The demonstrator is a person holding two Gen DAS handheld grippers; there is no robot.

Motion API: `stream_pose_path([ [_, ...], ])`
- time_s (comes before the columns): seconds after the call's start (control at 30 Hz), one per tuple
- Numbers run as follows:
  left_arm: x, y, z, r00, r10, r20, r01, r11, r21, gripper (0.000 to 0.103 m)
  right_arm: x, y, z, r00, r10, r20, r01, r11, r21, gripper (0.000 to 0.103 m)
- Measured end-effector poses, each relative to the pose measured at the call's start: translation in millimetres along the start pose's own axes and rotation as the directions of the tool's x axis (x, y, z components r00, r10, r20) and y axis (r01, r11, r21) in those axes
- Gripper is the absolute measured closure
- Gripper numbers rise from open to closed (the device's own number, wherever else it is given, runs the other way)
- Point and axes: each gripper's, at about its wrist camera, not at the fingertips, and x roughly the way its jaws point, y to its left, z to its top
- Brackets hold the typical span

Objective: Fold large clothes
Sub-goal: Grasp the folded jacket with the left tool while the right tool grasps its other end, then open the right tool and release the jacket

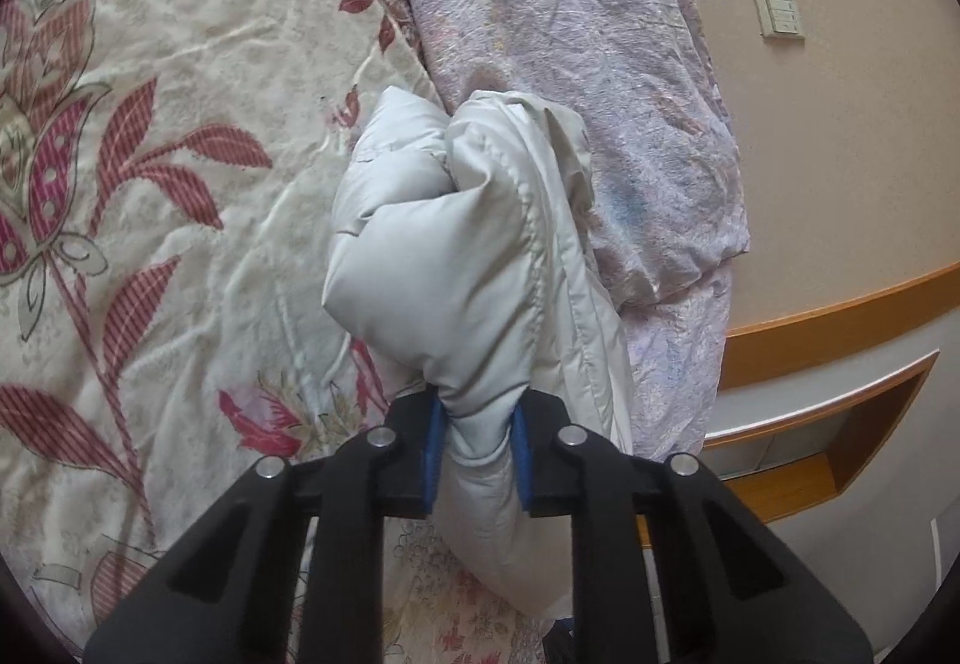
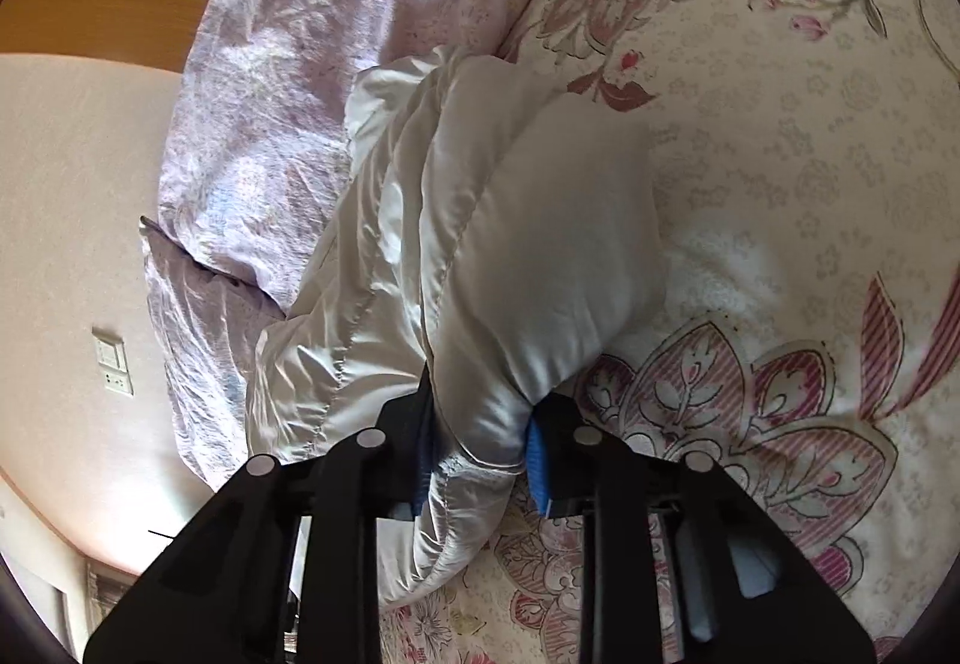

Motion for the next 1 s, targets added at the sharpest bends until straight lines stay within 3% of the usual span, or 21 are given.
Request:
stream_pose_path([
  [0.2,-23.5,-11.0,6.1,1.000,-0.015,0.021,0.014,0.999,0.045,0.089,-16.0,18.2,-11.5,0.999,0.032,-0.024,-0.034,0.996,-0.084,0.081],
  [0.43,-87.3,1.3,5.0,0.999,-0.016,0.046,0.013,0.999,0.052,0.089,-36.4,28.6,-47.8,0.992,0.049,-0.116,-0.071,0.980,-0.188,0.081],
  [0.73,-168.0,45.8,-7.7,0.994,0.055,0.097,-0.056,0.998,0.009,0.087,-54.9,27.2,-111.3,0.971,-0.030,-0.237,-0.061,0.929,-0.365,0.080],
  [0.93,-169.1,57.9,-9.6,0.986,0.136,0.099,-0.141,0.989,0.049,0.063,-68.8,25.0,-117.4,0.972,-0.125,-0.200,0.024,0.896,-0.443,0.056],
  [1.0,-170.1,53.0,-9.4,0.977,0.180,0.119,-0.191,0.977,0.091,0.046,-79.5,24.5,-117.0,0.976,-0.154,-0.151,0.068,0.884,-0.463,0.046],
])
